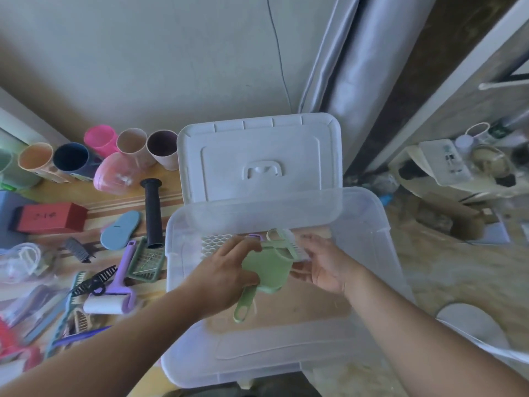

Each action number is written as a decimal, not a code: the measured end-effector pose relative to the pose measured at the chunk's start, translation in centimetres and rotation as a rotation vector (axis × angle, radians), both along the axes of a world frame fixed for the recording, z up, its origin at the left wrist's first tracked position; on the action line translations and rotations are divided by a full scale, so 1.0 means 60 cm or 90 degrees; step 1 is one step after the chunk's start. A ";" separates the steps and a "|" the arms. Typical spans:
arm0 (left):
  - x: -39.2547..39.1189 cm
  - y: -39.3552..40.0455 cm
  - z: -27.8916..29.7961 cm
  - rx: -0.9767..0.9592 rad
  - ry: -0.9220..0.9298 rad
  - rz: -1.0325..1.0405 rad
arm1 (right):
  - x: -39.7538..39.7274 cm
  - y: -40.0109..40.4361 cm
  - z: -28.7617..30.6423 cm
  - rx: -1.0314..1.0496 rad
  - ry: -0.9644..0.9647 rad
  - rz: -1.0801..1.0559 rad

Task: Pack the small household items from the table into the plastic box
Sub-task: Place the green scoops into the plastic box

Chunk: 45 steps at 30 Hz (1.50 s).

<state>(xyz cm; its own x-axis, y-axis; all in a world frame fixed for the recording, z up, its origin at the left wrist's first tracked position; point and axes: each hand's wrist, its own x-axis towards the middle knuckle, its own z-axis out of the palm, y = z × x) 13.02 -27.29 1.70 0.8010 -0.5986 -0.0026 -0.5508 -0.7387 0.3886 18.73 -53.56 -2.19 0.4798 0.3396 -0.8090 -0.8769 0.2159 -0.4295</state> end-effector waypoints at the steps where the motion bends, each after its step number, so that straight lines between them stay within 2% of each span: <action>1: 0.000 0.000 -0.002 0.006 -0.006 0.026 | -0.004 0.000 -0.008 -0.029 -0.014 0.015; 6: -0.007 0.013 -0.013 0.008 -0.020 0.065 | -0.019 0.012 -0.036 -0.162 -0.028 0.046; 10: -0.011 0.010 -0.015 0.000 0.035 0.071 | -0.020 0.013 -0.046 -0.236 -0.019 0.053; 13: -0.020 0.006 -0.017 -0.073 0.111 0.135 | -0.019 0.012 -0.047 -0.249 -0.015 0.035; 16: -0.030 -0.005 -0.018 -0.128 0.239 0.192 | -0.027 0.013 -0.051 -0.307 -0.054 0.115; 20: -0.046 -0.021 -0.027 -0.181 0.465 0.263 | -0.040 0.017 -0.056 -0.411 -0.122 0.204; 24: -0.049 -0.041 -0.020 -0.520 0.767 0.531 | -0.045 0.022 -0.056 -0.474 -0.186 0.231; 26: -0.044 -0.054 -0.015 -0.601 0.803 0.609 | -0.048 0.031 -0.053 -0.495 -0.236 0.267; 28: -0.041 -0.066 -0.021 -0.614 0.797 0.669 | -0.050 0.042 -0.045 -0.508 -0.277 0.300; 32: -0.034 -0.072 -0.032 -0.599 0.801 0.730 | -0.048 0.057 -0.046 -0.491 -0.341 0.270; 36: -0.023 -0.054 -0.030 -0.616 0.900 0.614 | -0.043 0.061 -0.024 -0.411 -0.350 0.135; 39: -0.019 -0.060 -0.014 -0.614 0.912 0.572 | -0.045 0.055 -0.011 -0.340 -0.334 0.090; 43: -0.009 -0.078 -0.005 -0.731 0.854 0.609 | -0.050 0.052 -0.006 -0.173 -0.179 -0.077; 45: -0.004 -0.085 -0.012 -0.774 0.808 0.646 | -0.061 0.058 0.013 -0.108 -0.118 -0.069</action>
